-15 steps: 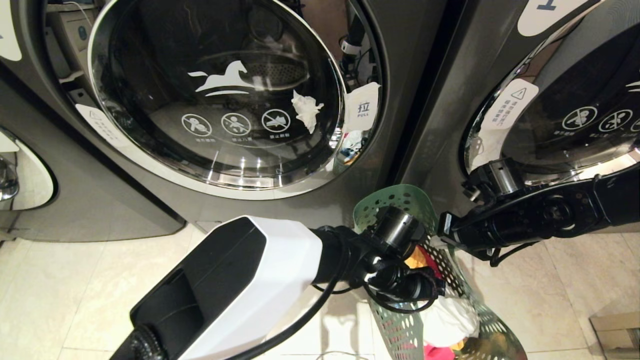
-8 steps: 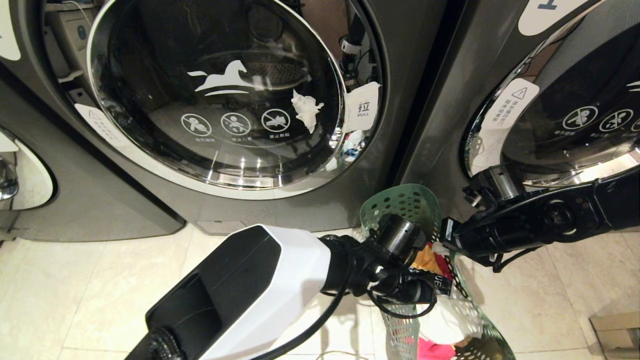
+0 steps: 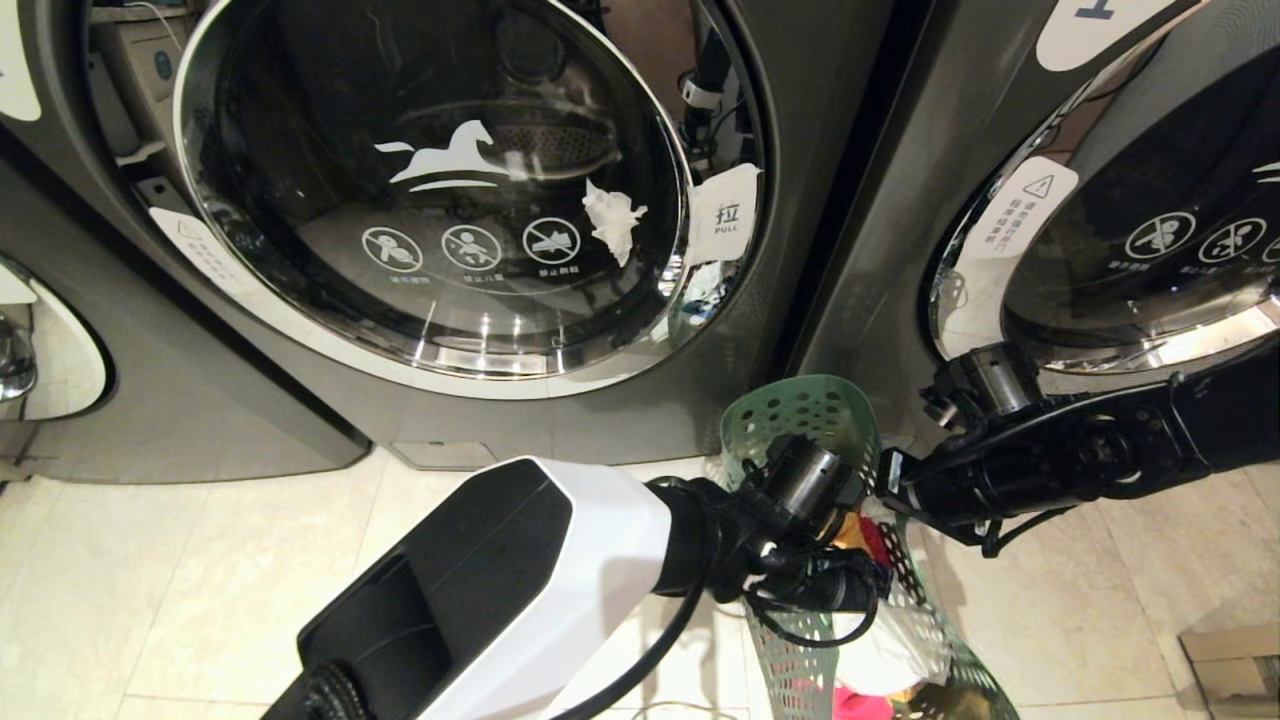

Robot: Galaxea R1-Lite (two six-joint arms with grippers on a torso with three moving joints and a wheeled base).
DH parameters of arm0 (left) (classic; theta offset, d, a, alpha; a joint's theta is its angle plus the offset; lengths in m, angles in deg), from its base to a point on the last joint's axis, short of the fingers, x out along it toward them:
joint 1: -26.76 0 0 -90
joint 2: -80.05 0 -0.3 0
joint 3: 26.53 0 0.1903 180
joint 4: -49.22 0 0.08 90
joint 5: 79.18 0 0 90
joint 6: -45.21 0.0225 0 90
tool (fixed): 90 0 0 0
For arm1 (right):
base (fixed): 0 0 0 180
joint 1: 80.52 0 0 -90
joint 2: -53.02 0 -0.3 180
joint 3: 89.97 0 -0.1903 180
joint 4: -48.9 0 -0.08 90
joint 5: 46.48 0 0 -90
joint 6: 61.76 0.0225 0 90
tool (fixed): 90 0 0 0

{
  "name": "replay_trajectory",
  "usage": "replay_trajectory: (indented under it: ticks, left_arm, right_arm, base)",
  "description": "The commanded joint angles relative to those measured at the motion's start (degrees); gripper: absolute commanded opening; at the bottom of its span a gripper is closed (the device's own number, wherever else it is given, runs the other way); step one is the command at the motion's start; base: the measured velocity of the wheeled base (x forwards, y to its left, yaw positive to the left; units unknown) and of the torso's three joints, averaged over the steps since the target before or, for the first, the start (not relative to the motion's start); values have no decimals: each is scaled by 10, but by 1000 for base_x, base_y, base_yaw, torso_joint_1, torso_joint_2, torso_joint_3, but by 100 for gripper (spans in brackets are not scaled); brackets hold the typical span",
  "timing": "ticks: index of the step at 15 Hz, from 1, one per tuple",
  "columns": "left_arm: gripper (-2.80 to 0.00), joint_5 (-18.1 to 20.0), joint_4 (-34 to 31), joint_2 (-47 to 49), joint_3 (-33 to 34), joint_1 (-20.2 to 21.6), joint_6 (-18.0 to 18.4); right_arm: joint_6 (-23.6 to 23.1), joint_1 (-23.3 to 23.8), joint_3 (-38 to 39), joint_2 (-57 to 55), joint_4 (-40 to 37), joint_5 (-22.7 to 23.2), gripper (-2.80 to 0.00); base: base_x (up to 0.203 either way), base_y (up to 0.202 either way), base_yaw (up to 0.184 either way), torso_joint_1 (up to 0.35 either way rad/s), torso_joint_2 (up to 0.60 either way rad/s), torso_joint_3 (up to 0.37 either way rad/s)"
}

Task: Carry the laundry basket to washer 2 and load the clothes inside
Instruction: Pick up the clothes basket and put it beside the washing machine

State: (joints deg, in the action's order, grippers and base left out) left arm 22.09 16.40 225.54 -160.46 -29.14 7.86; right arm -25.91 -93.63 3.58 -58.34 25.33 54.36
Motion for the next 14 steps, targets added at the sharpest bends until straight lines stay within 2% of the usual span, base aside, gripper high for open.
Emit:
replay_trajectory:
  ticks: [1,3,4,10,14]
  left_arm:
    - [-280,1,-2,1,0,-1,3]
    - [-280,0,-3,4,0,-1,4]
    - [0,0,-2,4,0,-1,4]
    - [0,-6,-27,2,0,0,13]
    - [0,-109,-11,8,0,4,18]
  right_arm:
    - [2,0,7,-7,6,1,-280]
    - [2,-1,8,-7,6,1,-280]
    - [2,-1,8,-9,6,1,-280]
    - [-2,0,5,-23,7,1,-280]
    - [-1,7,5,-47,28,-1,-280]
  base:
    - [0,0,0,0,0,0]
    - [0,0,0,0,0,0]
    - [0,0,0,0,0,0]
    - [0,0,0,0,0,0]
    - [0,0,0,0,0,0]
